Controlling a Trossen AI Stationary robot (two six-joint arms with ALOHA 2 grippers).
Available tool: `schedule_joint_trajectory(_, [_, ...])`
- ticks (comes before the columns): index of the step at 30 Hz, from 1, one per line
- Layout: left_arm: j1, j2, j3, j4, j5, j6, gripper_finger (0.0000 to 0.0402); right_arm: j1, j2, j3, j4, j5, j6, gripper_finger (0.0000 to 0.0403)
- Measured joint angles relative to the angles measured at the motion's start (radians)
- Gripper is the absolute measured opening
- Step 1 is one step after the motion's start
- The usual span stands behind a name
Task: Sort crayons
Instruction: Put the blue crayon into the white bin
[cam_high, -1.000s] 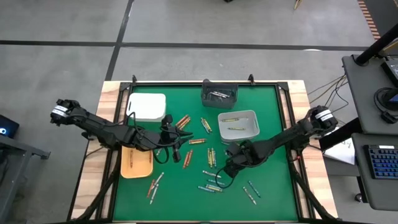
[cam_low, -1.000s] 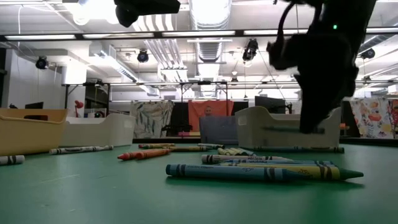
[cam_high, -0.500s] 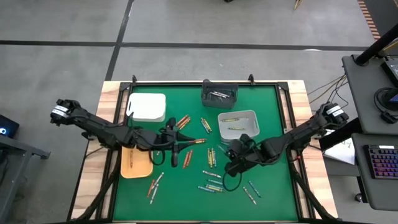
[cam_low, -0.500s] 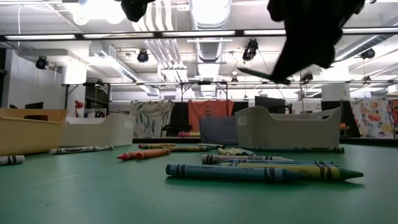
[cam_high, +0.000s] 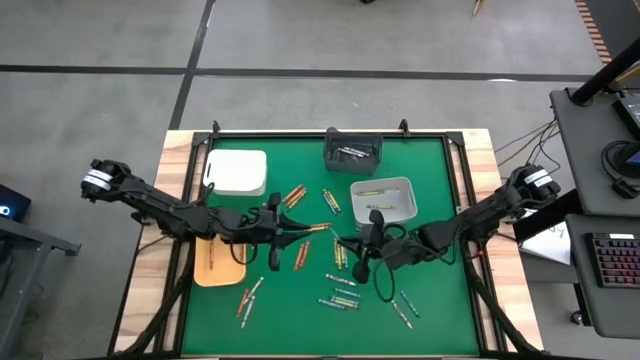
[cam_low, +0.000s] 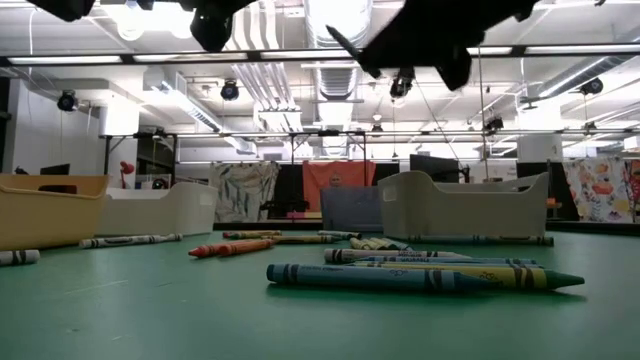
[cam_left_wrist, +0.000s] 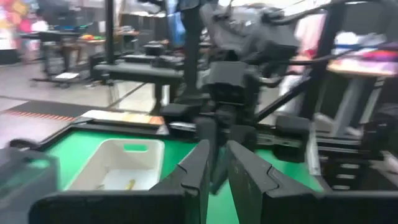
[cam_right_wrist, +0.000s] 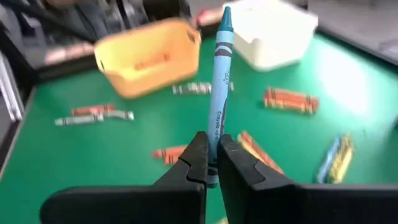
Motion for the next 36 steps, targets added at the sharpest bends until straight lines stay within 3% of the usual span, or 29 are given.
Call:
schedule_joint_trajectory(8, [0.000, -0.002, -0.004, 0.032, 0.049, 0.003, 0.0037, -0.034, 0.015, -0.115, 0.494, -0.002, -0.254, 0.0013])
schedule_joint_trajectory(17, [0.000, -0.062, 0.006, -0.002, 0.049, 0.021, 0.0037, -0.072, 0.089, -0.136, 0.737, -0.066, -0.386, 0.0013])
schedule_joint_trajectory(25, [0.000, -0.264, 0.055, -0.322, 0.005, 0.057, 0.0037, -0.158, 0.114, -0.127, 0.769, -0.127, -0.355, 0.0013])
schedule_joint_trajectory(29, [0.000, -0.367, 0.068, -0.426, -0.043, 0.121, 0.0037, -0.235, 0.118, -0.103, 0.763, -0.229, -0.352, 0.0013])
schedule_joint_trajectory(36, [0.000, -0.496, 0.067, -0.568, -0.217, 0.232, 0.0037, -0.421, 0.204, 0.015, 0.742, -0.394, -0.386, 0.0013])
